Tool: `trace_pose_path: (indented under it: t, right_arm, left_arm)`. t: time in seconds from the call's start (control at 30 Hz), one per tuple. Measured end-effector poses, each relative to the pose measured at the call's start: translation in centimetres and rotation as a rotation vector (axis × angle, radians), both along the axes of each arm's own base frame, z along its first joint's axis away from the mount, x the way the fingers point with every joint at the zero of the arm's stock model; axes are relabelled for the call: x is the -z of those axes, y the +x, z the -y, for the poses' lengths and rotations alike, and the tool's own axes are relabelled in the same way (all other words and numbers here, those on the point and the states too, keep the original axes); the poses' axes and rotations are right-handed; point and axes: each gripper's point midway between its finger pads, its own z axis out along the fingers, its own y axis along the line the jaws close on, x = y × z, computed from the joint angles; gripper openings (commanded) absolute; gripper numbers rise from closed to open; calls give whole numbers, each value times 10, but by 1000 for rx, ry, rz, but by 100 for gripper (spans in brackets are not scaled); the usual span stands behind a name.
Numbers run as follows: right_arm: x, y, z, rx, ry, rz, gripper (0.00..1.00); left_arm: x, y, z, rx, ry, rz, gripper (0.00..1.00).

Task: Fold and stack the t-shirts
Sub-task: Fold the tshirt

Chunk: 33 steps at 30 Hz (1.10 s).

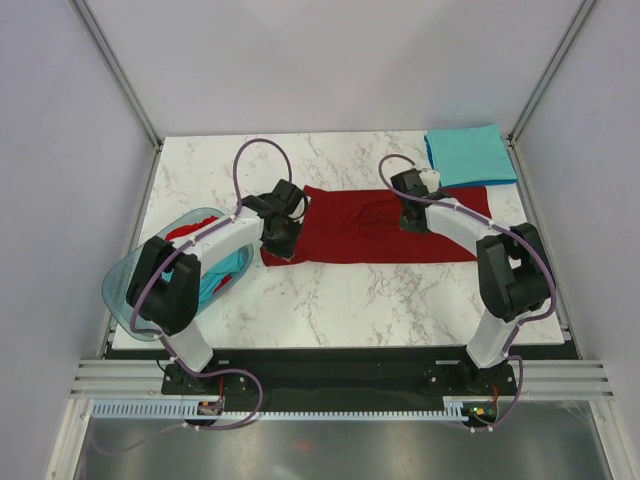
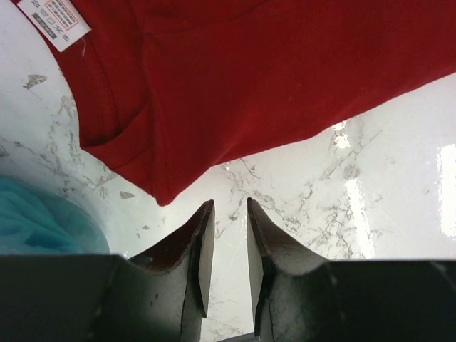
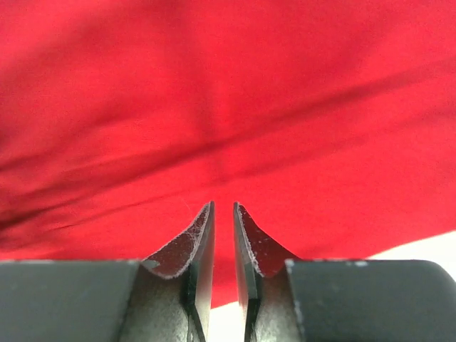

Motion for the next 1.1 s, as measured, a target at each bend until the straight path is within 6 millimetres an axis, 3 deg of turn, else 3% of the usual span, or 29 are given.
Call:
trace_pose_path:
  t: [0.13,0.23,0.4,0.63,0.87,0.97,1.1]
  right_arm:
    - [17,-24,52,126,-10,-67,23]
    - [33,-40,77,186,-20,-125,23]
    - [43,-49,108,267,-5,-150,22]
    - [43,-54,139,354,11,-116,23]
    - [38,-75,142,342,23,-135,31]
    - [29,-76,136,315,54,-128,36]
    - [9,-67,115,233,128,-73,42]
  left_arm:
    - [13,-2,-1,-12,42,-14,31]
    - [27,-1,-5,-34,86,-28,31]
    - [54,-5,-23,-66,190,-61,31]
    - [53,-3,-31,-93,228,-15,31]
    - [45,-12,-40,-100,252,-25,35]
    - [22,-14,-34,-94,193,0,36]
    - [-20,-2,-6,-68,34,61,35]
